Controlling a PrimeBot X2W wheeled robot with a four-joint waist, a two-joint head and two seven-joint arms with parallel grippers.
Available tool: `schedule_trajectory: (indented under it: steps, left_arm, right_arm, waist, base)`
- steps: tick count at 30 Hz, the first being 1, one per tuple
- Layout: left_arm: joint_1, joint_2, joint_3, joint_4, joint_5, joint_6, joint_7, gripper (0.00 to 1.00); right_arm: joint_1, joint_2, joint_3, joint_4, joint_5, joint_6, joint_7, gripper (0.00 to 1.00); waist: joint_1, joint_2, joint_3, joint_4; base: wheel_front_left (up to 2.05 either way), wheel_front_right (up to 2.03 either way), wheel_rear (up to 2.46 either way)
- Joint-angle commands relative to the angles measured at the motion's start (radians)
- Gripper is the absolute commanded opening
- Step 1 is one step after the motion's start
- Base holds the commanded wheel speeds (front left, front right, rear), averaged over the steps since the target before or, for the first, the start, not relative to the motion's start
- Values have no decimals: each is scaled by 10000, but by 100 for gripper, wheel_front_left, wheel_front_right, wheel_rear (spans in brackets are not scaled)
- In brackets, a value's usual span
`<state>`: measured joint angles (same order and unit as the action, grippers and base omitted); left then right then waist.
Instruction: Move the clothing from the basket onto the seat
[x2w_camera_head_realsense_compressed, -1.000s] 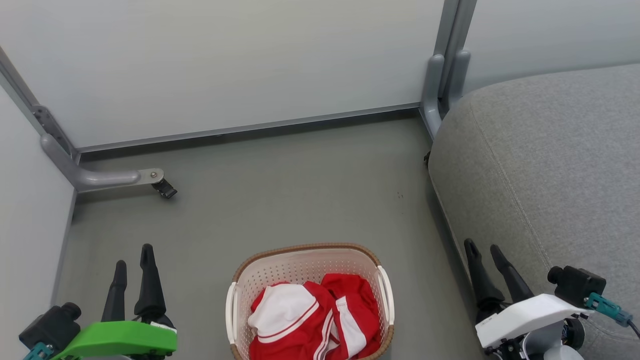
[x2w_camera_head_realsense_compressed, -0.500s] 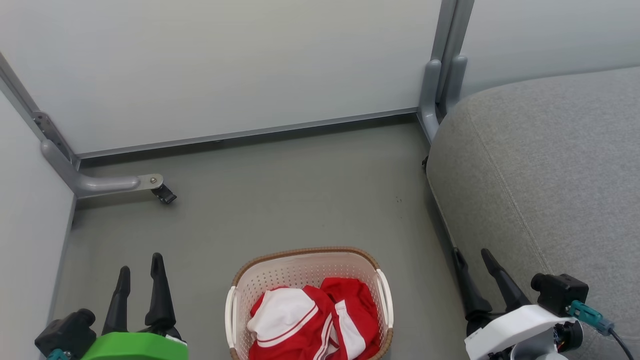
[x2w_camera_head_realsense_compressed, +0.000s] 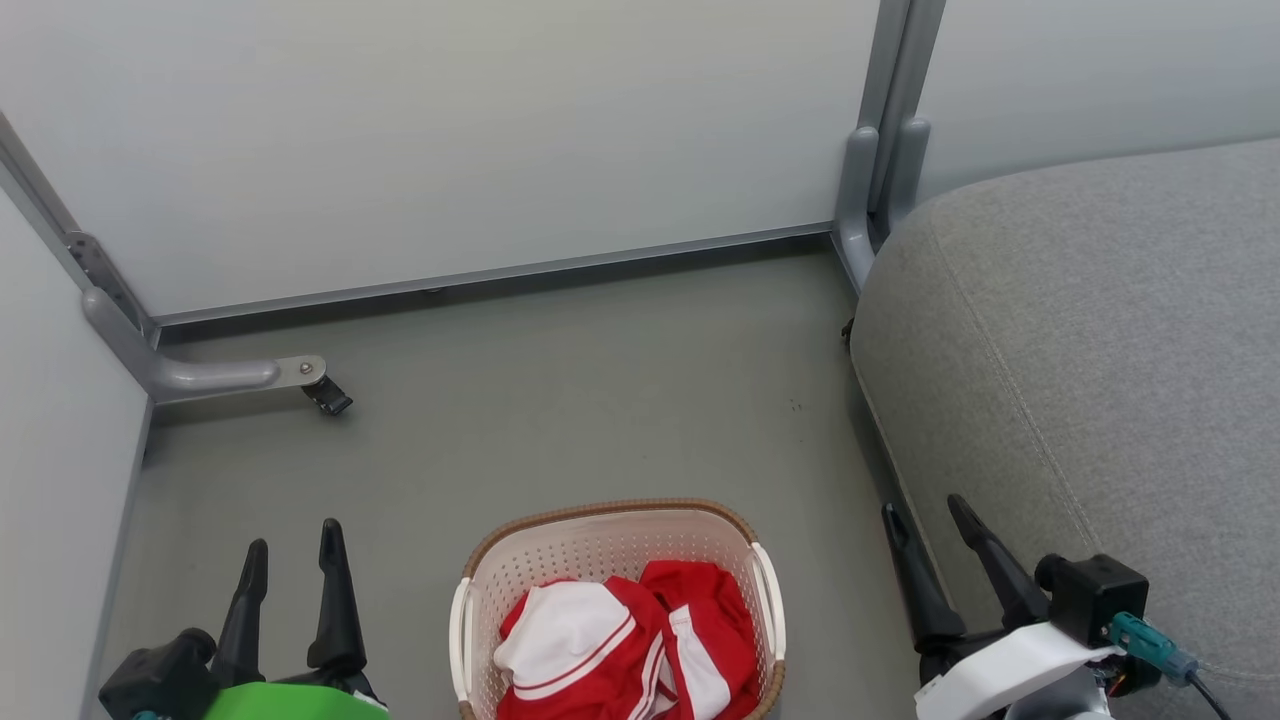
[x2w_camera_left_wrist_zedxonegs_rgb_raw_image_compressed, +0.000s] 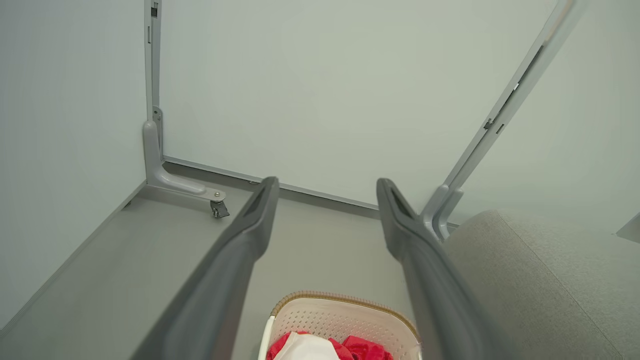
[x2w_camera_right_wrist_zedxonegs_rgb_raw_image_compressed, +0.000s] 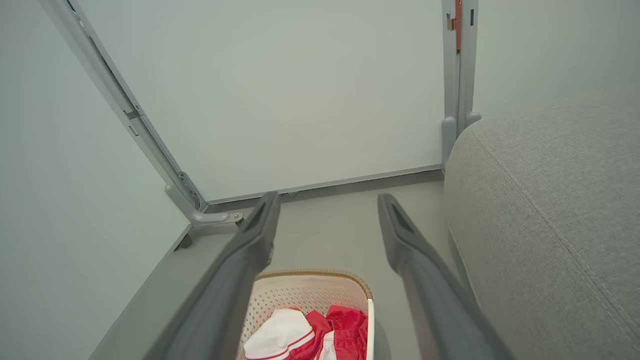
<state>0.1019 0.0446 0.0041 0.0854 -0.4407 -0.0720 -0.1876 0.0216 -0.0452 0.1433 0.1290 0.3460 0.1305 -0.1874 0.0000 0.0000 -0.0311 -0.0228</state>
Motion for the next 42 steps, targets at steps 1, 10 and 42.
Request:
schedule_trajectory:
  steps: [1,10,42]
  left_arm:
    - [102,79,16,-83,226,-55,-118,100]
    - [185,82,-29,-138,940,-71,-304,100]
    - [589,86,-158,-286,2701,-81,-773,100]
  right_arm:
    - [83,-57,32,-112,-267,2,-114,100]
    - [120,-63,146,-171,-999,2,-301,100]
    - [457,-74,285,-241,-2726,1,-790,100]
  waist:
    - [0,0,3,-9]
    - [0,0,-5,-72]
    - [0,0,-223,-181]
  base:
    - [0,0,0]
    - [0,0,0]
    - [0,0,0]
